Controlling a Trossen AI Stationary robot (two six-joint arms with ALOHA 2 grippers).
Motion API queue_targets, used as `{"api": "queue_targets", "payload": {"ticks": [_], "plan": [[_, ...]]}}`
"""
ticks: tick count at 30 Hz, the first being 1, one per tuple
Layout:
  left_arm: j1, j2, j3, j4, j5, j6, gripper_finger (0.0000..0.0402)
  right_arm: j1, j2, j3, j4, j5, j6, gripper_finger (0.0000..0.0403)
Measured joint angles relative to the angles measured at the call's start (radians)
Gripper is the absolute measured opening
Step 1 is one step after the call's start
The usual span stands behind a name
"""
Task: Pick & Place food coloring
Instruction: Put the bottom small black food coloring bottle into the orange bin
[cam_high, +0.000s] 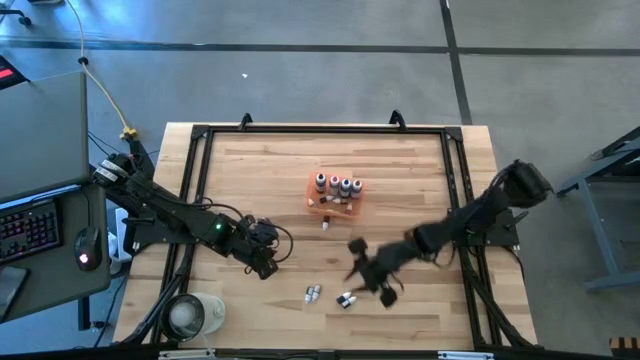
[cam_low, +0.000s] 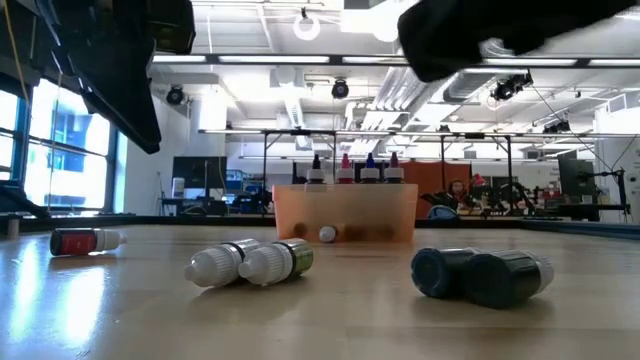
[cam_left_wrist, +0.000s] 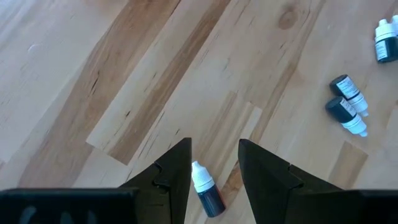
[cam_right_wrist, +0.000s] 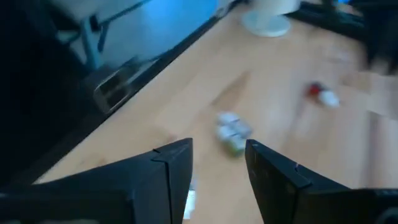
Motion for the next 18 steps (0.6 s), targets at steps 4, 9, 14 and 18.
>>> {"api": "queue_targets", "payload": {"ticks": [4,9,14,18], "plan": [[0.0,0.0,0.0,0.008,0.0,0.001,0.0131,0.114,0.09,-0.059,0.2,0.118,0.02,0.0142],[0.0,0.0,0.0,0.022,0.0,0.003,0.0131,0.177,0.234,-0.074,0.387,0.168,0.082,0.0141],[0.0,0.0,0.0,0.039,0.001,0.003,0.0131,0.192,0.364,-0.074,0.445,0.166,0.096,0.014],[0.0,0.0,0.0,0.042,0.005,0.003,0.0131,0.187,0.413,-0.072,0.474,0.214,0.088,0.014]]}}
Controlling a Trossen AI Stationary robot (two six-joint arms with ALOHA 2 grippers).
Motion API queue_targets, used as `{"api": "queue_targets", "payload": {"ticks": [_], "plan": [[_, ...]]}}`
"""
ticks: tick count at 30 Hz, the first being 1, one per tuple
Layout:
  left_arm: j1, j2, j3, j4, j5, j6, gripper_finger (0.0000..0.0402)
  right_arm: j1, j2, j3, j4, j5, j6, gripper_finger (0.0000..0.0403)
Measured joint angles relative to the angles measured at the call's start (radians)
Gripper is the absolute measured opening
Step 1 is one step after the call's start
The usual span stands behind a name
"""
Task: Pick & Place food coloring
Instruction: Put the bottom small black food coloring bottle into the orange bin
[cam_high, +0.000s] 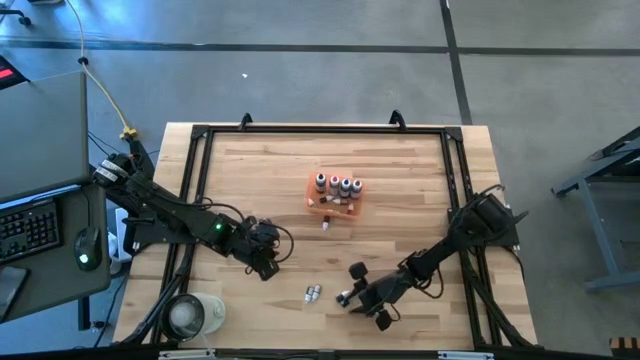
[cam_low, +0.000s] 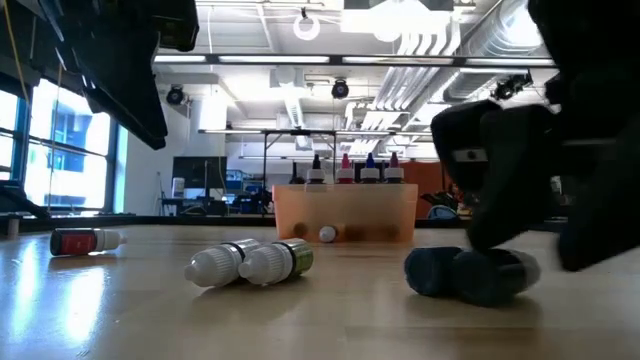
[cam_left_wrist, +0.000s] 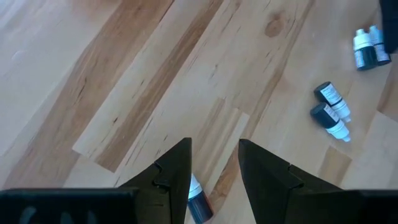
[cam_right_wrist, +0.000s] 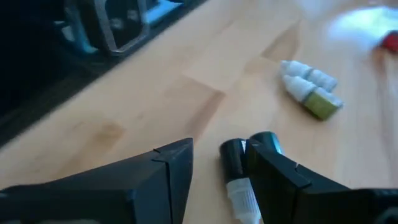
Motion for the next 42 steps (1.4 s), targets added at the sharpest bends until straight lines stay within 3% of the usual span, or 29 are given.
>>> {"api": "queue_targets", "payload": {"ticks": [12,20,24,29,32,38,40,42], "plan": [[0.0,0.0,0.0,0.006,0.02,0.0,0.0131,-0.06,0.028,0.0,-0.053,-0.024,-0.012,0.0139],[0.0,0.0,0.0,0.006,0.02,0.008,0.0131,-0.082,0.018,0.0,-0.061,-0.1,-0.013,0.0084],[0.0,0.0,0.0,0.006,0.02,0.024,0.0131,-0.092,-0.036,-0.006,-0.088,-0.095,-0.009,0.0065],[0.0,0.0,0.0,0.006,0.02,0.027,0.0131,-0.119,-0.209,-0.003,-0.164,-0.064,-0.01,0.0084],[0.0,0.0,0.0,0.005,0.016,0.027,0.0131,-0.145,-0.328,-0.004,-0.23,0.072,-0.146,0.0094],[0.0,0.0,0.0,0.005,0.013,0.027,0.0131,-0.267,-0.459,-0.003,-0.254,0.594,-0.35,0.008],[0.0,0.0,0.0,0.005,0.012,0.027,0.0131,-0.335,-0.465,-0.003,-0.271,0.637,-0.339,0.0076],[0.0,0.0,0.0,0.006,0.01,0.027,0.0131,-0.408,-0.457,-0.002,-0.326,0.559,-0.26,0.0076]]}}
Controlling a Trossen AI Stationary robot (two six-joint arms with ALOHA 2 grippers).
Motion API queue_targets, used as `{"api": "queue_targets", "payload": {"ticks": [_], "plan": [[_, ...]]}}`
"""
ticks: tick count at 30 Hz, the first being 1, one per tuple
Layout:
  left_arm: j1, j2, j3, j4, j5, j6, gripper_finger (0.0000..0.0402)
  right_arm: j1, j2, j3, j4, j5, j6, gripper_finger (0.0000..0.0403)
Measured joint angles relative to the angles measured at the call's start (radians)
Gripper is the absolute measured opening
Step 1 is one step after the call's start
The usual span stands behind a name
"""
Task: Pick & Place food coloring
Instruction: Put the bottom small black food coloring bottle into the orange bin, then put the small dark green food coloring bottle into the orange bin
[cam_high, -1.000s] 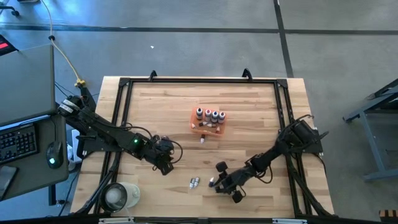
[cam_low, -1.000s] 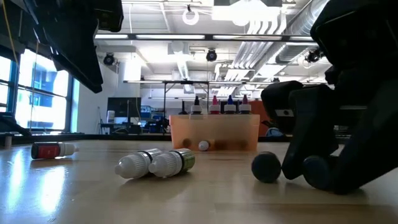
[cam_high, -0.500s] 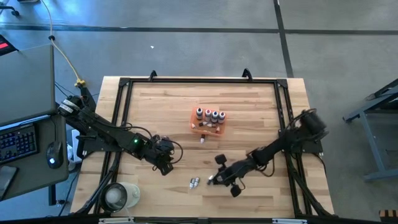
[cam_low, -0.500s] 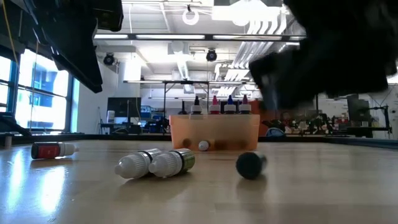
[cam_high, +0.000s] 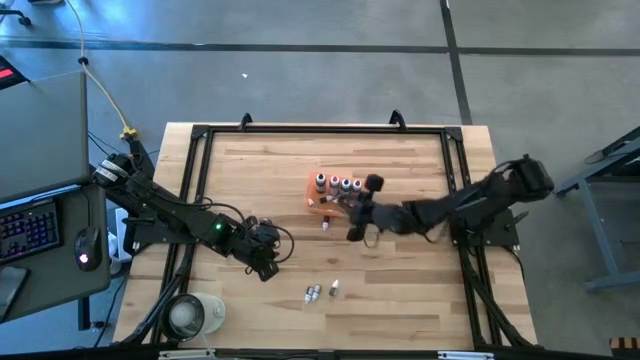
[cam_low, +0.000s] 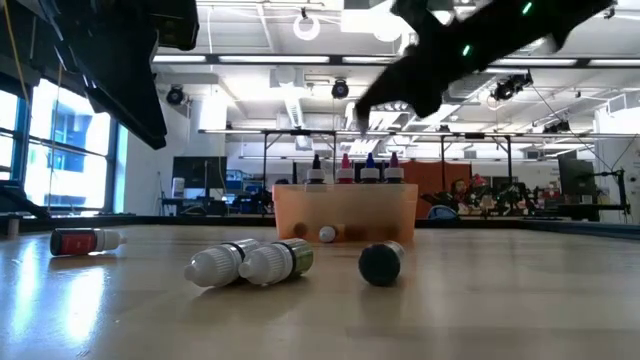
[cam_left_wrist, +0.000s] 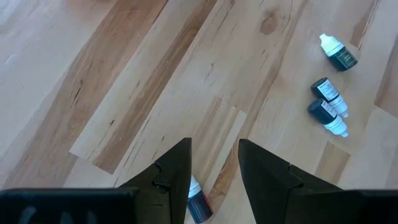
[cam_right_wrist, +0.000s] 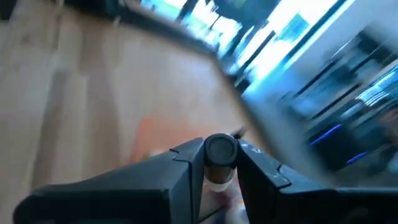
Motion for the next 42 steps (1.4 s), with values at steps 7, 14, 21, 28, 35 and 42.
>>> {"api": "queue_targets", "payload": {"ticks": [7,14,21,28,35,42], "plan": [[0.0,0.0,0.0,0.0,-0.015,0.0,0.0131,-0.148,0.093,-0.001,-0.128,-0.26,0.268,0.0082],[0.0,0.0,0.0,-0.001,-0.016,0.0,0.0131,-0.173,0.131,-0.001,-0.119,-0.298,0.191,0.0092],[0.0,0.0,0.0,-0.001,-0.018,0.0,0.0131,-0.159,0.087,0.0,-0.073,-0.297,0.159,0.0122],[0.0,0.0,0.0,-0.001,-0.018,0.0,0.0131,-0.08,0.035,0.001,-0.043,-0.36,0.159,0.0145],[0.0,0.0,0.0,0.001,-0.019,0.0,0.0131,0.078,0.07,0.001,0.073,-0.589,0.201,0.0147],[0.0,0.0,0.0,0.008,-0.023,0.0,0.0131,0.165,0.229,0.001,0.266,-0.789,0.182,0.0145]]}}
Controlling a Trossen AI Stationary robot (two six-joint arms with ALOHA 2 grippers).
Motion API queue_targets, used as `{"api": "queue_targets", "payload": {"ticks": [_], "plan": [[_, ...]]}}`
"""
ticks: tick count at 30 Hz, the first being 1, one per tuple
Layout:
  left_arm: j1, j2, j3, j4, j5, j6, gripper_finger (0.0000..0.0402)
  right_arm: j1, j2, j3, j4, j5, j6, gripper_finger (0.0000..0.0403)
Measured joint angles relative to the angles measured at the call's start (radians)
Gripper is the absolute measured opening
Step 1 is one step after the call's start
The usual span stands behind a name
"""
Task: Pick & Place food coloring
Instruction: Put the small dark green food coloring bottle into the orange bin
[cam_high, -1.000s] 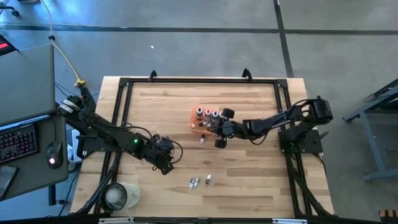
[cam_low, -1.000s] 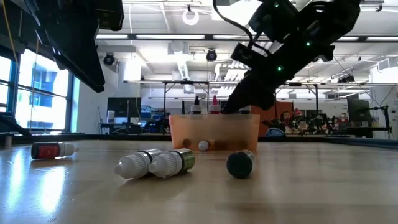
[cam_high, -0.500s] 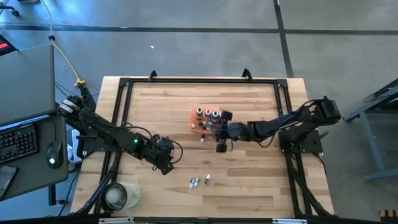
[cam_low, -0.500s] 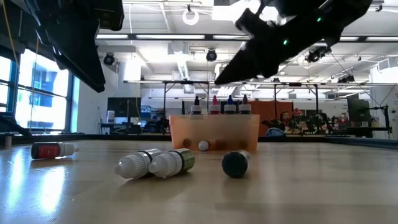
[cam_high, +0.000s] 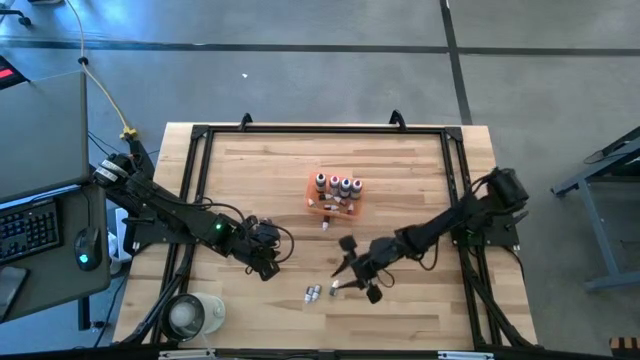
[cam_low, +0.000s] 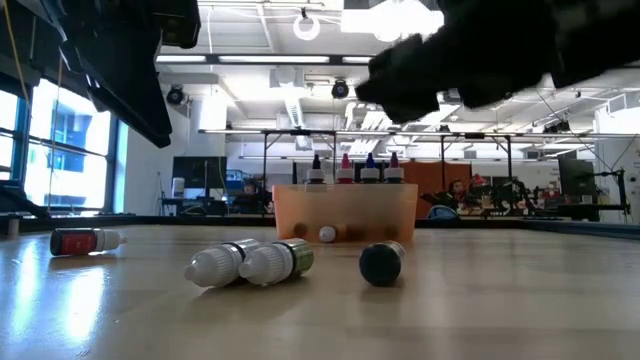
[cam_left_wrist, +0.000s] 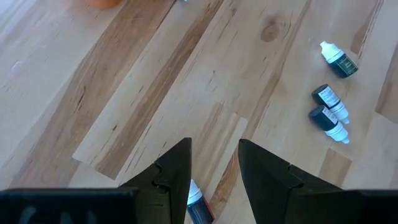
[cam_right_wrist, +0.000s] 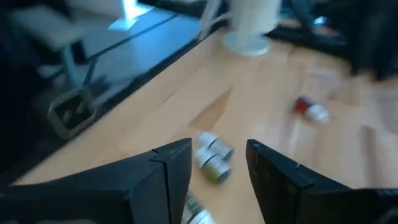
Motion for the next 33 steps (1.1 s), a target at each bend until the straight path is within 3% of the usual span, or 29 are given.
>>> {"api": "queue_targets", "payload": {"ticks": [10,16,24,33], "plan": [[0.0,0.0,0.0,0.0,-0.002,0.0,0.0131,-0.008,0.273,0.014,0.21,-0.13,-0.017,0.0145],[0.0,0.0,0.0,0.0,0.005,0.0,0.0131,-0.034,0.372,0.084,0.169,-0.163,-0.027,0.0145],[0.0,0.0,0.0,-0.002,0.01,0.0,0.0131,-0.058,0.416,0.1,0.161,-0.138,-0.055,0.0135],[0.0,0.0,0.0,-0.005,0.01,0.0,0.0131,-0.094,0.389,0.097,0.196,-0.208,0.065,0.0068]]}}
